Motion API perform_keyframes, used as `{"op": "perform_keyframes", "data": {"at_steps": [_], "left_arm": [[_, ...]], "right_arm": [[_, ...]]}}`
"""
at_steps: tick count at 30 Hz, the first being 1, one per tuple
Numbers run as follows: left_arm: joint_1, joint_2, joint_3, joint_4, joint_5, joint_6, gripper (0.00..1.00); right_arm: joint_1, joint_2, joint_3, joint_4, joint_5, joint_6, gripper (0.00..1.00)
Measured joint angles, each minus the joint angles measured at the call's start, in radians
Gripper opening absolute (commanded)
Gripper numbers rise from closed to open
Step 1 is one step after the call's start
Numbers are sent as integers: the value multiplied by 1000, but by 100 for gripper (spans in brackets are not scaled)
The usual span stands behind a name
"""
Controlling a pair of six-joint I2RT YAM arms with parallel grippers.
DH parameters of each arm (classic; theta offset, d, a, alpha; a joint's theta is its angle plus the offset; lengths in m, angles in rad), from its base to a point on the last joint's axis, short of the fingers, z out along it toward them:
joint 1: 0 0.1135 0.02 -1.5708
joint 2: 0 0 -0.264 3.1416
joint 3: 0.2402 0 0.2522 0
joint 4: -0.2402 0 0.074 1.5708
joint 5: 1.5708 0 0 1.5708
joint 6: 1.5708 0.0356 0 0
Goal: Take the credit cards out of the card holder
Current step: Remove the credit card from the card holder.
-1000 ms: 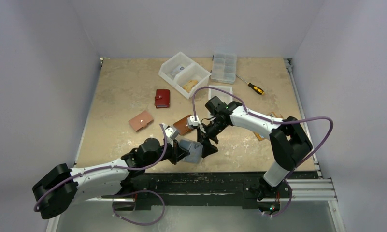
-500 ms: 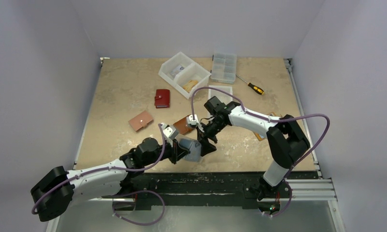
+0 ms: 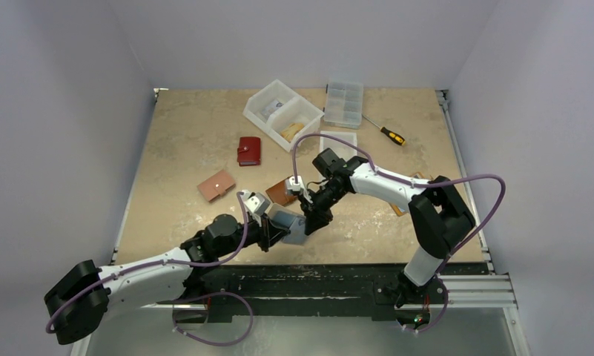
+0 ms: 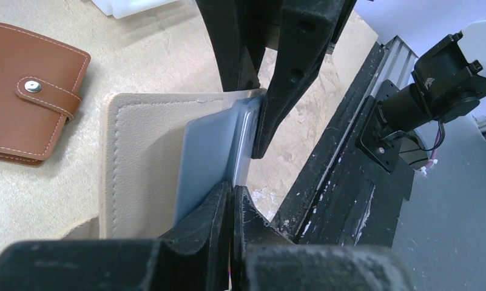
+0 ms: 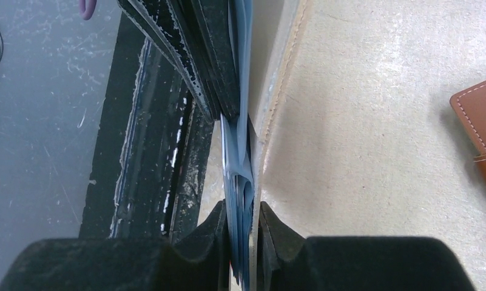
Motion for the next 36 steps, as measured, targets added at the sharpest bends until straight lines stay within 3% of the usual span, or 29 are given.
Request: {"op": "perform_keyframes", "data": {"at_steps": [6,10,14,18,21,28,36], "left_arm": [[0,35,-3,37,6,-10,29],[0,72,-2,55,21,-19,34],[0,85,3,53,26,-23,25],[0,89,4,49,23,-25,1],[0,108,9,50,27,-25,0],[0,107,22,27,23,-26,0],[-1,11,1,-32,-14,-35,0]], "right_arm": [[-2,7,0,-12,-10,26,2],[-2,29,2,-13,-10,43,1],[-2,38,5,-18,-10,51,1],[-2,38,6,-32,-13,55,2],[-3,39,6,-47,-11,61,3],[-6,40,6,-50,-14,71,34],[-6,68,34,-18,-18,80,35]]}}
